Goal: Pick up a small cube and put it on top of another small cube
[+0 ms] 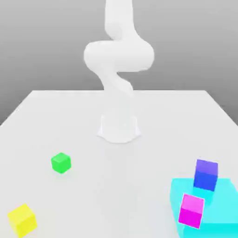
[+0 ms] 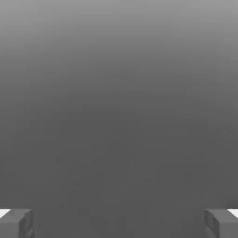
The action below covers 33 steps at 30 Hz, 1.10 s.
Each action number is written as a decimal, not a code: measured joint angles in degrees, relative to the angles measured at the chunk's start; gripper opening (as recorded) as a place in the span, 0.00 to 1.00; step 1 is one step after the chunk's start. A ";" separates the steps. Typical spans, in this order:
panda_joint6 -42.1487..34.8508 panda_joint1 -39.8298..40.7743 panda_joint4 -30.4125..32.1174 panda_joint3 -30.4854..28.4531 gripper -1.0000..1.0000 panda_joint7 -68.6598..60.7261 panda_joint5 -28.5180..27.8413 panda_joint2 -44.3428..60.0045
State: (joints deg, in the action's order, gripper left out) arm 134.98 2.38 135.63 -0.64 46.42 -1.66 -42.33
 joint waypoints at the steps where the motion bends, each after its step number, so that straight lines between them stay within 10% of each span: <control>1: 1.56 1.17 1.83 -0.40 0.50 0.28 -0.79 1.76; 22: 31.17 22.90 36.54 -17.50 0.50 -0.67 -8.57 34.39; 33: 41.88 25.98 35.40 -11.48 0.50 -8.29 3.82 47.82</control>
State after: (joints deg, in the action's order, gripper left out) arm 176.86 28.36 171.02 -12.13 38.13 2.16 5.49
